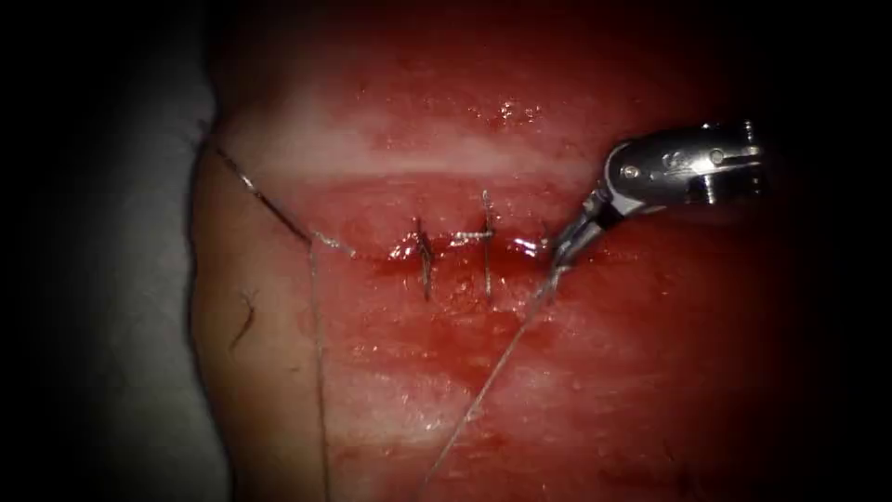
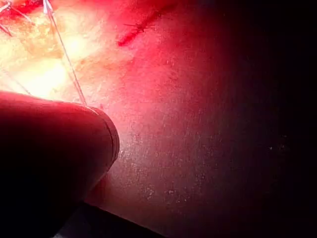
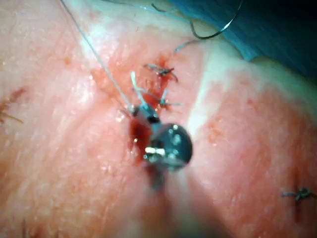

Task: Wound Closure

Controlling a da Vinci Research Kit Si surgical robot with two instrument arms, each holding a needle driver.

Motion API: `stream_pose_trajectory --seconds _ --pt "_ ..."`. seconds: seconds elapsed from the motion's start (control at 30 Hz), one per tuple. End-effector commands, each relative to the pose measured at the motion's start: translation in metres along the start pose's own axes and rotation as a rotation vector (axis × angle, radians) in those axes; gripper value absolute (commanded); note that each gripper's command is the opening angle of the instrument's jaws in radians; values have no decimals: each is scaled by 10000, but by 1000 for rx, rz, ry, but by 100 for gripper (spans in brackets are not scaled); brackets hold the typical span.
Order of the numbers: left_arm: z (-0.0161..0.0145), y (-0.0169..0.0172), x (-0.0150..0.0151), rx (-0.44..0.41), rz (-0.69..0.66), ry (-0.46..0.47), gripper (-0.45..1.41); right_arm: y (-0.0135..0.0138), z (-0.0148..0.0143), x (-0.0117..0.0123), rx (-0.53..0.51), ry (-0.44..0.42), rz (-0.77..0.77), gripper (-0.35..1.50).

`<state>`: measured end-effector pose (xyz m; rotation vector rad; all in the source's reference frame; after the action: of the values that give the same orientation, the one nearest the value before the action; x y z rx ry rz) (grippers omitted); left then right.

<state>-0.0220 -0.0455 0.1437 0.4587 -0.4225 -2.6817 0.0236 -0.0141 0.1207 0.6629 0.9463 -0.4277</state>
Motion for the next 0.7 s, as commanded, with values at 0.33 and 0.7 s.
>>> stream_pose_trajectory --seconds 0.33,0.7 --pt "-8 24 15 -4 12 3 -45 21 -2 -20 -157 -90 93 -35" --pt "-22 35 24 -1 16 11 -45 29 -14 -29 -368 124 631 -35"
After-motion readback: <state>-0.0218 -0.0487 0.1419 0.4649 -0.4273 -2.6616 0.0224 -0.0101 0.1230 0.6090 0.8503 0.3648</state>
